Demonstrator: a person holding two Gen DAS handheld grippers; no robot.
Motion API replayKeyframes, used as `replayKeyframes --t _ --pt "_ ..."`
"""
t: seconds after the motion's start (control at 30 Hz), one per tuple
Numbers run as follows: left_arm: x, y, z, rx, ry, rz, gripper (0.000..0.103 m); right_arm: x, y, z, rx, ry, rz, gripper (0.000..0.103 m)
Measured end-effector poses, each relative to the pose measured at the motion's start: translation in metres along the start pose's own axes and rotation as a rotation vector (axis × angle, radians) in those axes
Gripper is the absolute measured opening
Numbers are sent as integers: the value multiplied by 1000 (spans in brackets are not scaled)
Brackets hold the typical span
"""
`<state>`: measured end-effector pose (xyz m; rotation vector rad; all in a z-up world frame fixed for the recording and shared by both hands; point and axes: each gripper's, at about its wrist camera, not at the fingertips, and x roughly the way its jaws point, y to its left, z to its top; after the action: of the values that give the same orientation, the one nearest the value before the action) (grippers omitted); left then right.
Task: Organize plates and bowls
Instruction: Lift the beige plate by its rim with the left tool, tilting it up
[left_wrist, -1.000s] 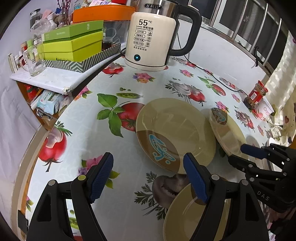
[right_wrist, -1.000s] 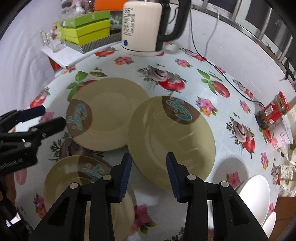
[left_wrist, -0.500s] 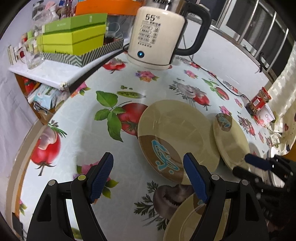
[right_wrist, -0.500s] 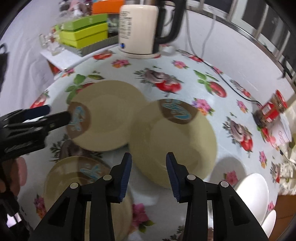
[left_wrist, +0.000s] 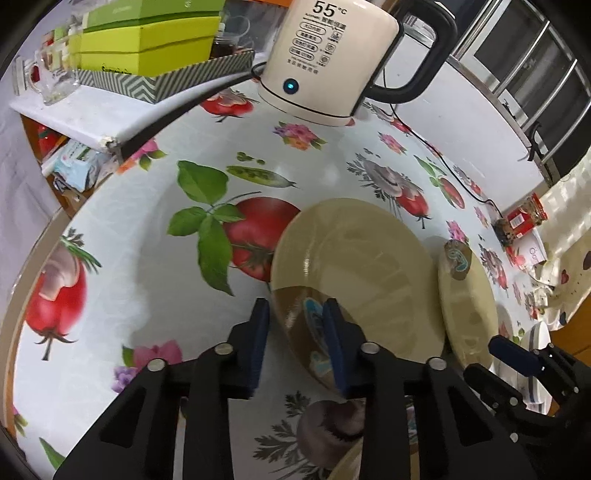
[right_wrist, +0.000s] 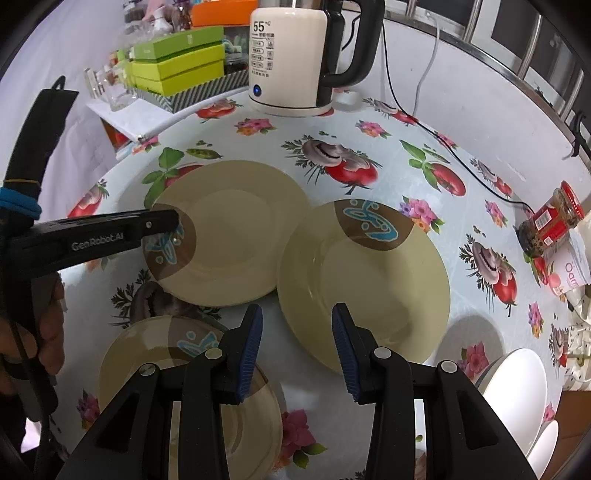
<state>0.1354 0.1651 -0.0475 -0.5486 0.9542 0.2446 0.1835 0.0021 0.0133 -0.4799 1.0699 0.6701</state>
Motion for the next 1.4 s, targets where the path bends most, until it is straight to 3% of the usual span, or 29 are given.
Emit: replayKeyframes --t 0.13,0.4,0.77,0.93,1.4 --pt "0 2 0 -11 -5 -10 26 -1 0 0 1 -5 3 39" --pt "-7 16 1 -26 -31 41 26 -9 -2 6 7 -34 14 39" --pt "-16 39 1 -42 -43 63 26 7 4 44 19 -32 176 39" --pt "-19 43 -2 -34 -44 58 26 34 2 58 70 24 242 39" --pt "-20 44 -3 -34 -46 42 26 66 10 62 86 84 282 39"
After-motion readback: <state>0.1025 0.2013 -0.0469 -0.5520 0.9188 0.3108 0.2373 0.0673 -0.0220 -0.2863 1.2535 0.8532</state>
